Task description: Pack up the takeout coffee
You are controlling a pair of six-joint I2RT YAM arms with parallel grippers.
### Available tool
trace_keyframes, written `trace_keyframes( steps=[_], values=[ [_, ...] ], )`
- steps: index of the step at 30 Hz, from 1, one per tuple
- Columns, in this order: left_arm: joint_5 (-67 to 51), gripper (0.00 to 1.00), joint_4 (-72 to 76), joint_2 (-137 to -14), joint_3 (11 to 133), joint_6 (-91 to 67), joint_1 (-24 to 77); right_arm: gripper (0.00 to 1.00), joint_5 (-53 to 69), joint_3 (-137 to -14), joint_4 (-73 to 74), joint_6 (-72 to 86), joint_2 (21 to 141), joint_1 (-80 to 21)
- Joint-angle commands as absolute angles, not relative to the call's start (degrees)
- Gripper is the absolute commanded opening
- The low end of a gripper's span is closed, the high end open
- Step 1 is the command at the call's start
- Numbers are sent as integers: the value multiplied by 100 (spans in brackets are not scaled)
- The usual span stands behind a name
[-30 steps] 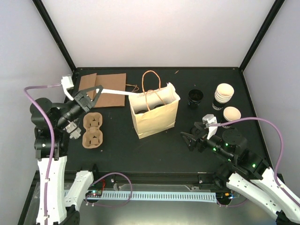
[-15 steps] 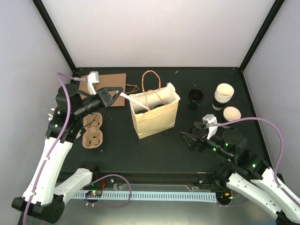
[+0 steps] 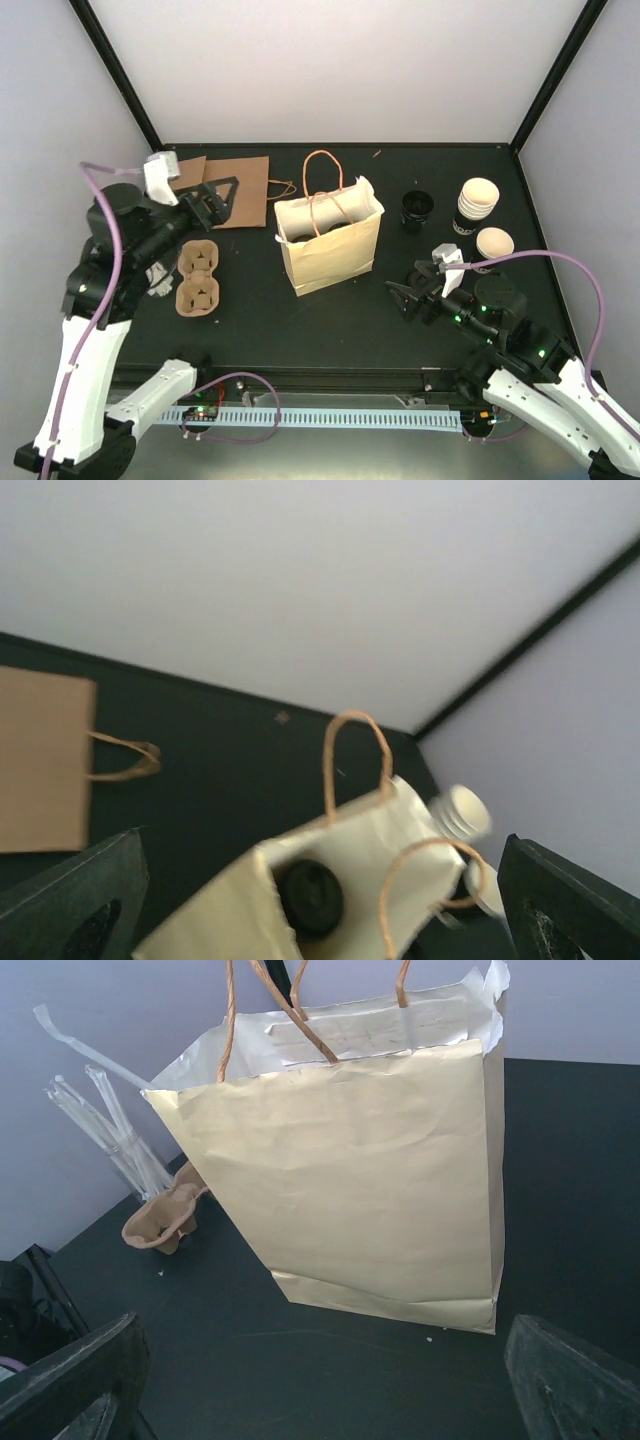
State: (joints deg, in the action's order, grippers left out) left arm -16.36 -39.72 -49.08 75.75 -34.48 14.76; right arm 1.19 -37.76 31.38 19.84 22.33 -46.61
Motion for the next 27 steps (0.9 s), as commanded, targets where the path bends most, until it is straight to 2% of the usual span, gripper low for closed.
trace_keyframes(
  steps=[1, 7, 13, 20, 27],
  values=[
    [680, 99, -5479, -4800, 8371, -2655, 1474, 100, 84, -3832, 3116, 1995, 2188, -4669],
    [2540, 99, -6478, -4758, 8292, -2552, 1244, 100, 127, -3806, 3083, 2005, 2198, -4671],
    [2294, 99, -6422, -4657, 7411, -2315, 517, 100, 191, -3805, 3071, 1996, 2175, -4670],
    [2173, 99, -6656, -5449, 7069, -2284, -170, 100, 302, -3823, 3070, 1952, 2132, -4675],
    [2554, 88, -6355, -5605, 6537, -2595, -339, 100, 363, -3797, 3025, 1951, 2103, -4675]
  ],
)
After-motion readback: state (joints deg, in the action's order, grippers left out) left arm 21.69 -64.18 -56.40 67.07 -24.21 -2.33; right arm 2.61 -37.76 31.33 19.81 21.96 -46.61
